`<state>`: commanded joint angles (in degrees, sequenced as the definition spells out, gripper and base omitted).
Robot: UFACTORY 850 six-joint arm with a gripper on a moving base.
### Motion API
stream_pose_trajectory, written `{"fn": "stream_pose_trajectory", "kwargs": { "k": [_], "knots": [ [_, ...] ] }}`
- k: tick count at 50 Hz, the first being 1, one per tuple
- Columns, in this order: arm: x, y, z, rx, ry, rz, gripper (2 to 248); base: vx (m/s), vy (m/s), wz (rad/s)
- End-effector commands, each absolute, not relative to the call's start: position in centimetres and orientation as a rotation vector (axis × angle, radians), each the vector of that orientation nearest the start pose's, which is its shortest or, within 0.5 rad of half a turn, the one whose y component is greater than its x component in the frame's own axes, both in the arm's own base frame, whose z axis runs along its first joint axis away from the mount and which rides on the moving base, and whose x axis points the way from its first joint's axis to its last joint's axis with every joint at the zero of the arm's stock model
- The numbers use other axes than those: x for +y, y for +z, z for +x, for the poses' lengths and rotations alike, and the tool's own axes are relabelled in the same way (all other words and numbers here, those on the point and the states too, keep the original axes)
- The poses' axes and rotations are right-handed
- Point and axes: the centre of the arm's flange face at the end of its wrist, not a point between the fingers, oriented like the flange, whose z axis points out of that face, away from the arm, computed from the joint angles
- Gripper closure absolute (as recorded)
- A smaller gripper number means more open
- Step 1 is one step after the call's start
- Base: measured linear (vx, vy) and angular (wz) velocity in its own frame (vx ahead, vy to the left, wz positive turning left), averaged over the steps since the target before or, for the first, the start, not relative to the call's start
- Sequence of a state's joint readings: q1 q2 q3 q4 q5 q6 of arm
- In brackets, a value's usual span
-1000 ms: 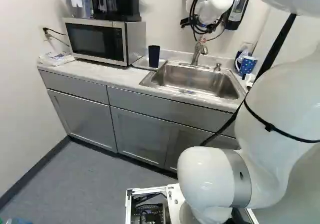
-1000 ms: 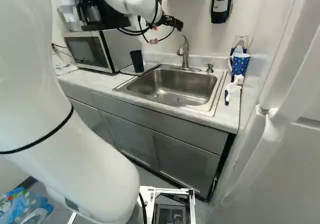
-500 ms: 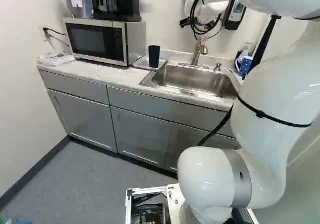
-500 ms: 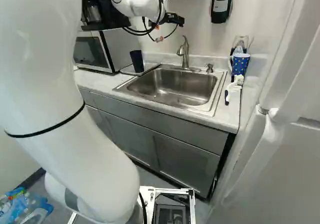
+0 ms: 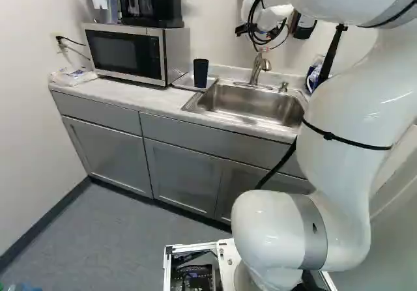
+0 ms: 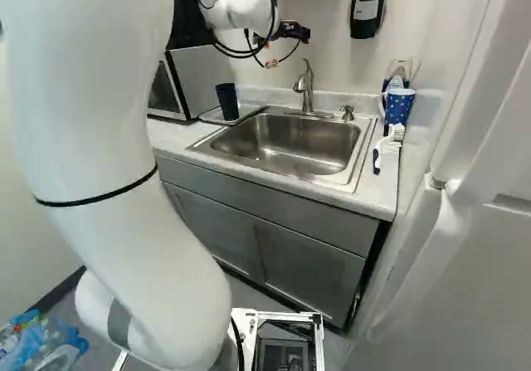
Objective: Rinse the cup and place it in the tray
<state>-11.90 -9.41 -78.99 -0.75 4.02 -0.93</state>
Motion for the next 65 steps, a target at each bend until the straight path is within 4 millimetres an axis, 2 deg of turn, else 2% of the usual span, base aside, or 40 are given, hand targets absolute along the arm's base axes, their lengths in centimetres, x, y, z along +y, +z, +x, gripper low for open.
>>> {"fn": "stream_pose_trajectory", "kwargs": {
  "k": [25, 41, 52, 65],
  "knots": [
    [-13.7, 71.1, 62.8, 0.246, -1.948, -2.636, 3, 0.000, 0.000, 0.000],
    [-14.0, 70.6, 63.7, 0.251, -1.891, -2.673, 3, 0.000, 0.000, 0.000],
    [-13.2, 70.2, 65.1, 0.230, -1.860, -2.683, 3, 0.000, 0.000, 0.000],
    [-13.2, 70.1, 65.1, 0.230, -1.833, -2.699, 3, 0.000, 0.000, 0.000]
  ]
}}
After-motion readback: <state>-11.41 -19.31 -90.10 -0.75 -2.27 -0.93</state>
